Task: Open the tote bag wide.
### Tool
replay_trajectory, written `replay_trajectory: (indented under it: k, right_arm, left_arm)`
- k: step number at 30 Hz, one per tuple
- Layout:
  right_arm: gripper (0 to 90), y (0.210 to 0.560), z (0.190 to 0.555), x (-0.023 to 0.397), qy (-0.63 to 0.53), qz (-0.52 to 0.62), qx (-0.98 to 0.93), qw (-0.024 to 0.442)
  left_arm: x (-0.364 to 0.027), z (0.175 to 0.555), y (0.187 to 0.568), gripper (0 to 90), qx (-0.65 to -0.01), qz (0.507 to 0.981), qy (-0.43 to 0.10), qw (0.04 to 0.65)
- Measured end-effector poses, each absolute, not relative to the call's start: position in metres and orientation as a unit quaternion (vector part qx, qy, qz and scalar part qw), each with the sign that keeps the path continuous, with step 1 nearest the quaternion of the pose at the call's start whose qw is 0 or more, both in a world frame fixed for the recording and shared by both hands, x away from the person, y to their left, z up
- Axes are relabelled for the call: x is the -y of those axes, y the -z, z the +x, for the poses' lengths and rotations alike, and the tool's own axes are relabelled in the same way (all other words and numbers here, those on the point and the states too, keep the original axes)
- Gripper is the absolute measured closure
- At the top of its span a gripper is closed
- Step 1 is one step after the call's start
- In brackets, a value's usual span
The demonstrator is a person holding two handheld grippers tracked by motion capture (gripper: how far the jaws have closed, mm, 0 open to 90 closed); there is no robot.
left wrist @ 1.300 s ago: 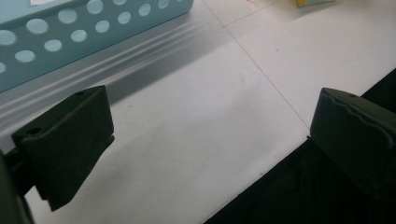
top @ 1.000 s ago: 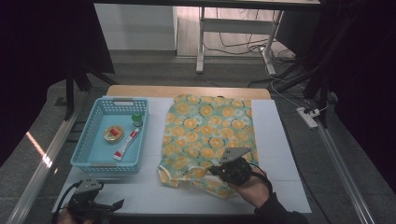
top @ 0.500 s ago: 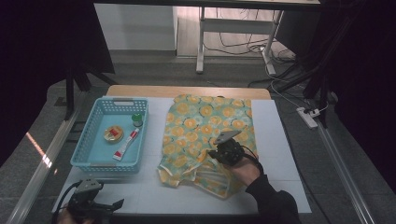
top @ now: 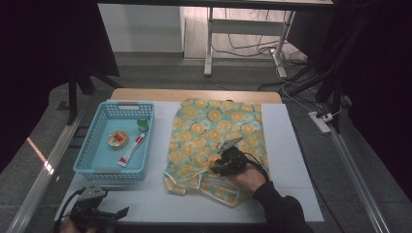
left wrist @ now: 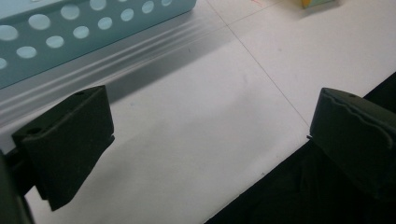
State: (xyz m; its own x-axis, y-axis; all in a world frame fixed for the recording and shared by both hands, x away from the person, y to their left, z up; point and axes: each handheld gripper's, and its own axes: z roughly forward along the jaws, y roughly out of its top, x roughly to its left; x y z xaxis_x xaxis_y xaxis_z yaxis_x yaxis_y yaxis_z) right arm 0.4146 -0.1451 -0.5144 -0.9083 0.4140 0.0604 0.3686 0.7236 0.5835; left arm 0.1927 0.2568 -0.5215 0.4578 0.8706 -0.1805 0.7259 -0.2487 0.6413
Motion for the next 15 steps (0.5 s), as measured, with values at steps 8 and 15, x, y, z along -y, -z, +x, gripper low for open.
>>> replay_trajectory:
  k: [8, 15]
  right_arm:
    - [25.8, 0.515, 0.409, 0.141, -0.324, 0.198, -0.925, 0.019]
    - [19.3, 0.523, 0.401, 0.119, -0.302, 0.164, -0.938, 0.054]
  left_arm:
    - [-0.257, 0.193, 0.522, 0.1, -0.510, 0.783, -0.106, 0.340]
    - [-0.257, 0.193, 0.522, 0.2, -0.510, 0.783, -0.105, 0.340]
